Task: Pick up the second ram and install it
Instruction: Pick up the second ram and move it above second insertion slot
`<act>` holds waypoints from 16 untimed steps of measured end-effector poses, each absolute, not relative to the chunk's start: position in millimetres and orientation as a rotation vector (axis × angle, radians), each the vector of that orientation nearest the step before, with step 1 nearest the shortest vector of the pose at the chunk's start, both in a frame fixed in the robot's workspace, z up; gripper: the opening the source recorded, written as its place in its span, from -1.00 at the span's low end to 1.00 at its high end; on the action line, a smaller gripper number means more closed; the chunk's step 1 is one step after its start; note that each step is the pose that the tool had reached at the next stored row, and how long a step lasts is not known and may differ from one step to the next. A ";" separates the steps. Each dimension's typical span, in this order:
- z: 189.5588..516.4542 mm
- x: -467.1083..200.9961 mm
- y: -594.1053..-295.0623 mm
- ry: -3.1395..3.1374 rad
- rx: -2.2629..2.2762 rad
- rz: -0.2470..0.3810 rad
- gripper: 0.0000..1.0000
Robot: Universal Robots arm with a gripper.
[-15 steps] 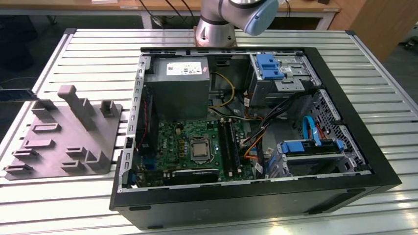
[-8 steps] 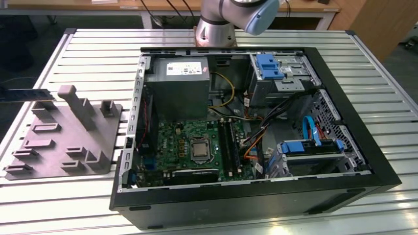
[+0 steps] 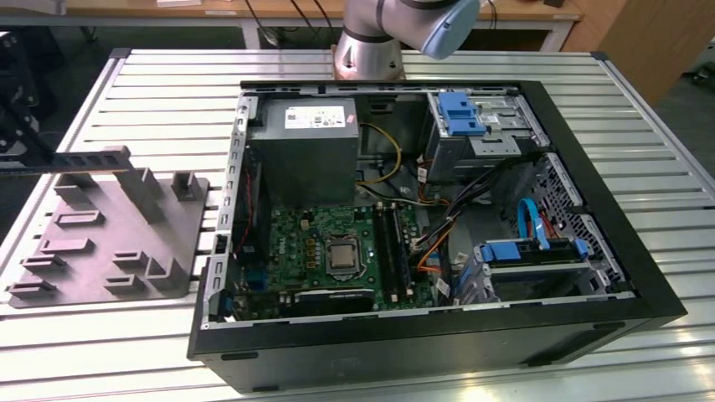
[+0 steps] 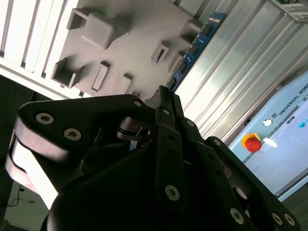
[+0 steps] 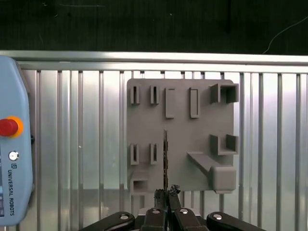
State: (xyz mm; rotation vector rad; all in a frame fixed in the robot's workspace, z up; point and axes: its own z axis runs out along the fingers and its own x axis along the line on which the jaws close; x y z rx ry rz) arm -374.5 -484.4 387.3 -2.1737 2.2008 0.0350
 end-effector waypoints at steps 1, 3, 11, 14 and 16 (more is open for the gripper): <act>387.2 -370.3 -484.4 2.201 -2.174 0.035 -0.73; 387.0 -363.0 -484.4 2.201 -2.173 0.035 -0.73; 386.4 -341.5 -484.5 2.206 -2.168 0.035 -0.73; 386.0 -333.3 -484.4 2.208 -2.166 0.035 -0.73; 385.9 -327.0 -484.4 2.208 -2.166 0.035 -0.73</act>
